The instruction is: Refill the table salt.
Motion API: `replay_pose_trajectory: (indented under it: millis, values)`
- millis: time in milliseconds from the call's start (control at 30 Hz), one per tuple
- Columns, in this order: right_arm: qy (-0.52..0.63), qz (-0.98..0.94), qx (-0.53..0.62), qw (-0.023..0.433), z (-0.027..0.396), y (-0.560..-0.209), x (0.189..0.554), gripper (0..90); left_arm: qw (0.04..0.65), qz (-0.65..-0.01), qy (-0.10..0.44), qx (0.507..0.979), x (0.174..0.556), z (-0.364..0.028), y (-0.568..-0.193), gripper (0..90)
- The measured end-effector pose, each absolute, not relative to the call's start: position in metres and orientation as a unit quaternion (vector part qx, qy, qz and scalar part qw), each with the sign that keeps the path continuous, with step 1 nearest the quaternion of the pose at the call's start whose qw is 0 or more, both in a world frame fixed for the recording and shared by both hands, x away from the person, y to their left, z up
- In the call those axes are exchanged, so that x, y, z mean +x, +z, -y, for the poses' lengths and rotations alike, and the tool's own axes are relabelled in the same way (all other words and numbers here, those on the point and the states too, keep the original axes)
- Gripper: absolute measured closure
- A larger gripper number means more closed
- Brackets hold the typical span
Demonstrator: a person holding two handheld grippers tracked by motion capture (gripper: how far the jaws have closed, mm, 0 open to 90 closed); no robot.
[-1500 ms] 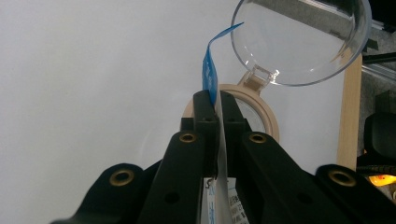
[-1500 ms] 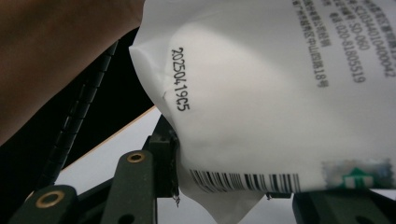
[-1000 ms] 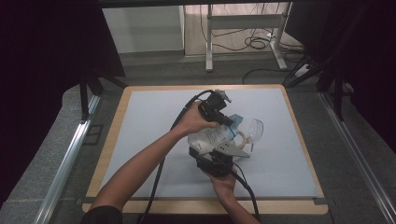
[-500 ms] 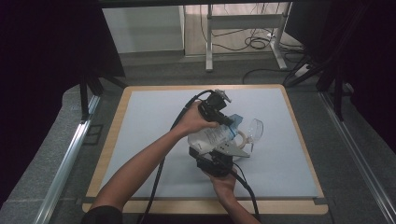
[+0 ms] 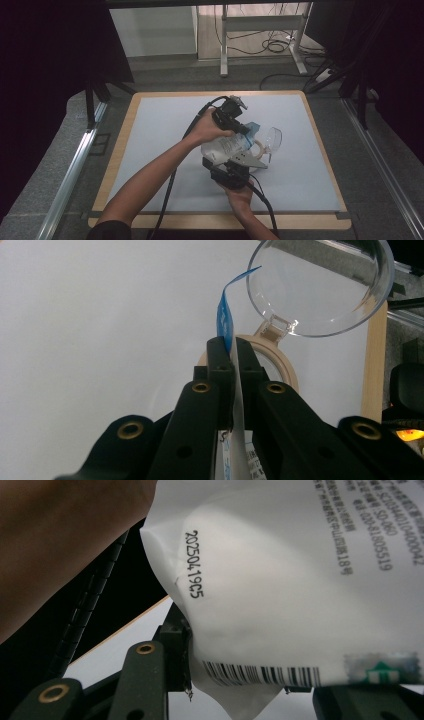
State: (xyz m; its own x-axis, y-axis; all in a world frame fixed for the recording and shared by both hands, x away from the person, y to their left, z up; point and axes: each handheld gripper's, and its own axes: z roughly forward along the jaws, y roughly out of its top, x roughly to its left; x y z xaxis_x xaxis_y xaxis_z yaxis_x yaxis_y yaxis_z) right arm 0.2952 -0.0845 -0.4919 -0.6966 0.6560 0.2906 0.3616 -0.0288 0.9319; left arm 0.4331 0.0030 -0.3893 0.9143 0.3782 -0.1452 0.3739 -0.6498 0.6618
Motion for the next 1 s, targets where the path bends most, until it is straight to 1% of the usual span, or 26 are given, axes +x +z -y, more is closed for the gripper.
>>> replay_pose_trajectory:
  millis: [1000]
  values:
    - [0.617, -0.686, 0.365, 0.121, 0.0877, -0.4913, 0.2945, 56.6, 0.365, -0.202, 0.002, 0.909, 0.4346, -0.0029, -0.3877, 89.5]
